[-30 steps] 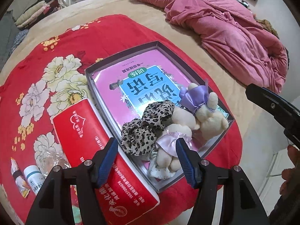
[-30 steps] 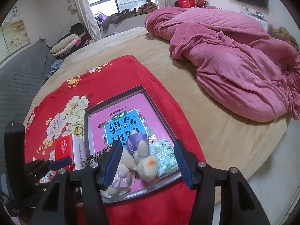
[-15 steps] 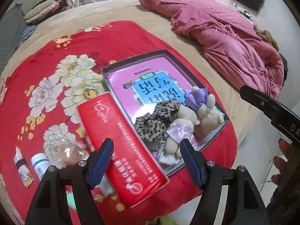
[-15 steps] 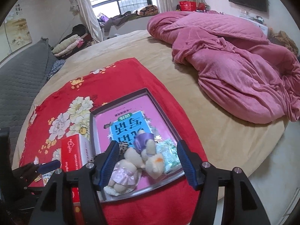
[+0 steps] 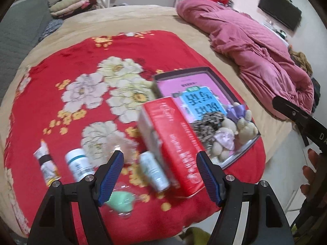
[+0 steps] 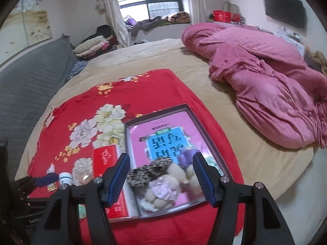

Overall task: Organize soft objects
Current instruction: 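Move both open tools back over the remaining items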

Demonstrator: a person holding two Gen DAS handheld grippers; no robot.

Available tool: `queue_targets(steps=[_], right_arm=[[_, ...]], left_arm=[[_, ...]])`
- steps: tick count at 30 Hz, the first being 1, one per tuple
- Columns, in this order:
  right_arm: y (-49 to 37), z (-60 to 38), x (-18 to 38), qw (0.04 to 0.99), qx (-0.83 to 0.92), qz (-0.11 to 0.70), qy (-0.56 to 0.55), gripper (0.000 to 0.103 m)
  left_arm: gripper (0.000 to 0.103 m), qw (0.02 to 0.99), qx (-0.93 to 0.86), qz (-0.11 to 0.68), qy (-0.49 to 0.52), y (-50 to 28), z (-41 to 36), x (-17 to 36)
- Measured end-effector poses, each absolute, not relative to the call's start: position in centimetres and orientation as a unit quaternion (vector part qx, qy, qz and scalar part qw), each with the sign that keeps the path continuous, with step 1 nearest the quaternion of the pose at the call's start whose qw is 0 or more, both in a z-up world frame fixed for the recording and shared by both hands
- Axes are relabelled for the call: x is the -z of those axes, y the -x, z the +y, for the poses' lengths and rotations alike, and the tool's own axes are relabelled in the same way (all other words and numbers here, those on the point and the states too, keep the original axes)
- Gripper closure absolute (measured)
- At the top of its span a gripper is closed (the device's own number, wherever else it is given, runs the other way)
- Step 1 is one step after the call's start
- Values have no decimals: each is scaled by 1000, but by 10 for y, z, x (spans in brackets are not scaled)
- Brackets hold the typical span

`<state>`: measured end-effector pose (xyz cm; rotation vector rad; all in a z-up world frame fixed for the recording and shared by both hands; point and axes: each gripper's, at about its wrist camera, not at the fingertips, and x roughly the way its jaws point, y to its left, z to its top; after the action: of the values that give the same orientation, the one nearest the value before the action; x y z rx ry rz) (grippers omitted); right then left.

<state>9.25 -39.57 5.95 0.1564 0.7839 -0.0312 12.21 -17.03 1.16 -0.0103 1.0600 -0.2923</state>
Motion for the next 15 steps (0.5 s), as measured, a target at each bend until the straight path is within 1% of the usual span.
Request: queue_targets(steps=[10, 15], right_arm=[[-86, -339, -73, 923, -29, 380, -43, 40], [-81, -304, -77, 923, -49, 382, -18, 40]], left_arm=[[28, 864, 91, 495, 25, -102, -94, -23], [28, 864, 80, 497, 31, -88, -71, -20]])
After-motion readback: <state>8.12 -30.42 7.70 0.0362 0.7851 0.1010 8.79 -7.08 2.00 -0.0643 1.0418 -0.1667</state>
